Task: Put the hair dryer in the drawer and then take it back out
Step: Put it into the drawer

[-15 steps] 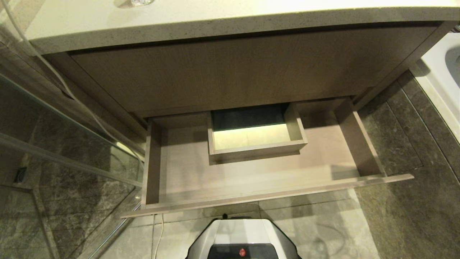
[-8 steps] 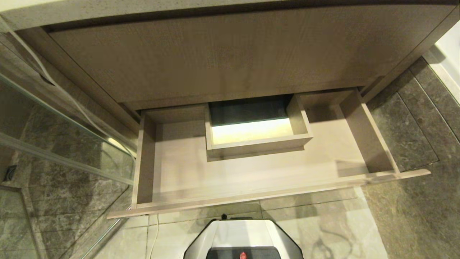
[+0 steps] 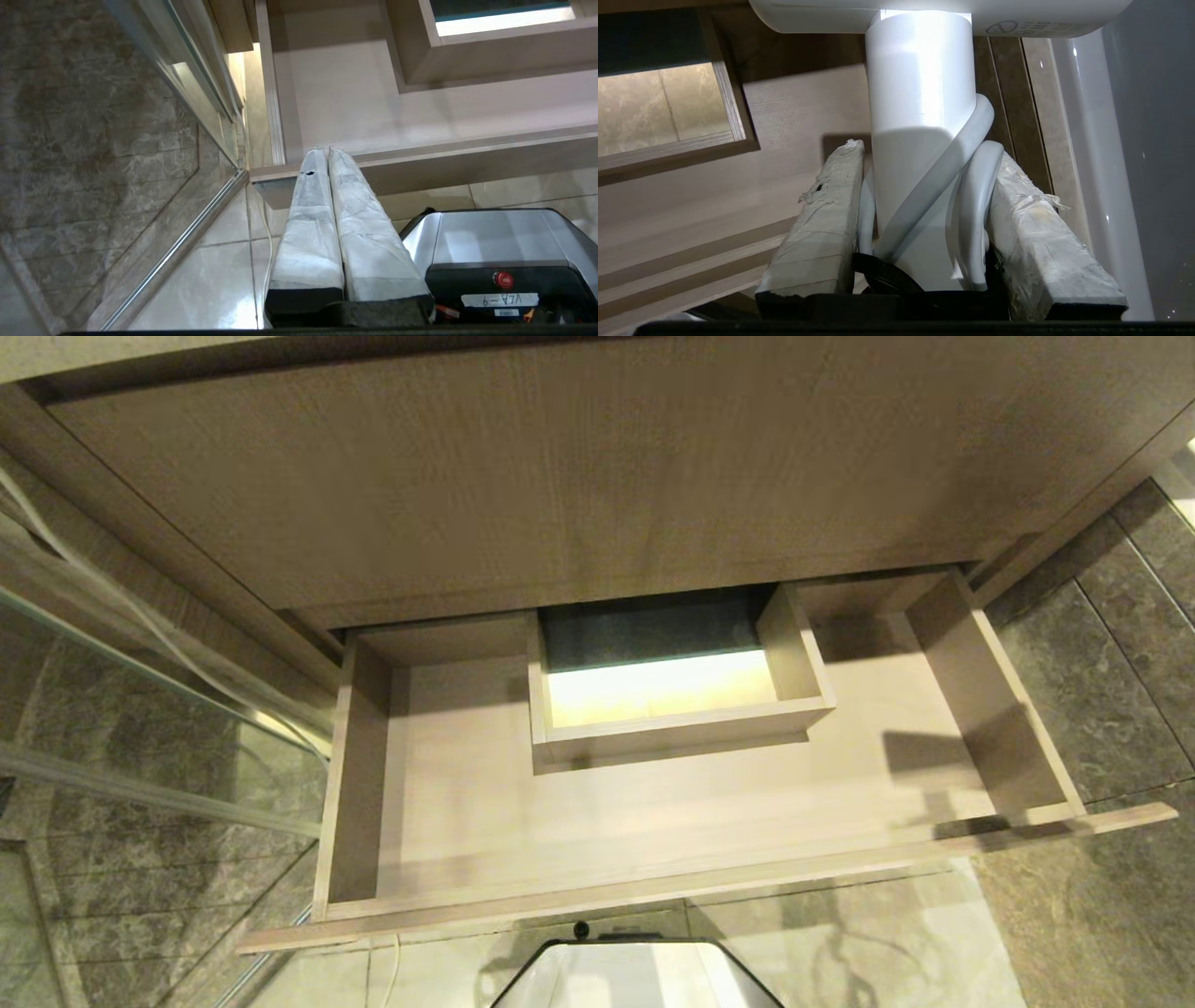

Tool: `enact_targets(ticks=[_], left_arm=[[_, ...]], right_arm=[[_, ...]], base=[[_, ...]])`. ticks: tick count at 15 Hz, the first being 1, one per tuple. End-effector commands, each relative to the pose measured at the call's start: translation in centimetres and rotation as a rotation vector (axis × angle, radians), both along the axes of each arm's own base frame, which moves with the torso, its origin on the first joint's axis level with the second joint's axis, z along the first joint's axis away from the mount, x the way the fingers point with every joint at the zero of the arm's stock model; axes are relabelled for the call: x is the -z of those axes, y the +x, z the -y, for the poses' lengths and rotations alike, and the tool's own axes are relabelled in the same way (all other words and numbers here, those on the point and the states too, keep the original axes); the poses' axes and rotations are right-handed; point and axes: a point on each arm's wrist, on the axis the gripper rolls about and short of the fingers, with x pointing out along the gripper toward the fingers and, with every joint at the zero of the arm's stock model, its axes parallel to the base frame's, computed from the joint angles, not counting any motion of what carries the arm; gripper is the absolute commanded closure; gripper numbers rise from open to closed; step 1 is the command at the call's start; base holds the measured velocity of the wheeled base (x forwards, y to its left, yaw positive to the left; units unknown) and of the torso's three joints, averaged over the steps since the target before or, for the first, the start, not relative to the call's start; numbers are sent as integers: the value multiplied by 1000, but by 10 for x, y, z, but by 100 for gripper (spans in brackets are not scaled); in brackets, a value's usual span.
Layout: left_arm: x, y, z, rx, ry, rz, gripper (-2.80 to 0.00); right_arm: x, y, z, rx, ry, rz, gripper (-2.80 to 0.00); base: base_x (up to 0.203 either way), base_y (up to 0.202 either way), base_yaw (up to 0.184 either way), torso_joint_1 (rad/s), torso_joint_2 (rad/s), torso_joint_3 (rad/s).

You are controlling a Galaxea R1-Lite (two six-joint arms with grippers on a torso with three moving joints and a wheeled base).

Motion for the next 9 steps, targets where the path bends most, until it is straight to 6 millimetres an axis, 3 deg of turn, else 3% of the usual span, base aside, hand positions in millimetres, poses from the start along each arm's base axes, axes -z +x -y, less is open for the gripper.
enact_targets(ticks=[1,6,9], left_arm=[[0,0,0,0,0,0,0],[0,0,0,0,0,-1,0],[0,0,0,0,0,1,0]], right_arm=[[7,0,0,-1,3,-38,0],[48,10,-2,-27,24,-193,0],[51,13,-3,-34,28,-191,0]], base=[[0,0,0,168,125,351],[0,0,0,83,55,122],[0,0,0,44,20,46]])
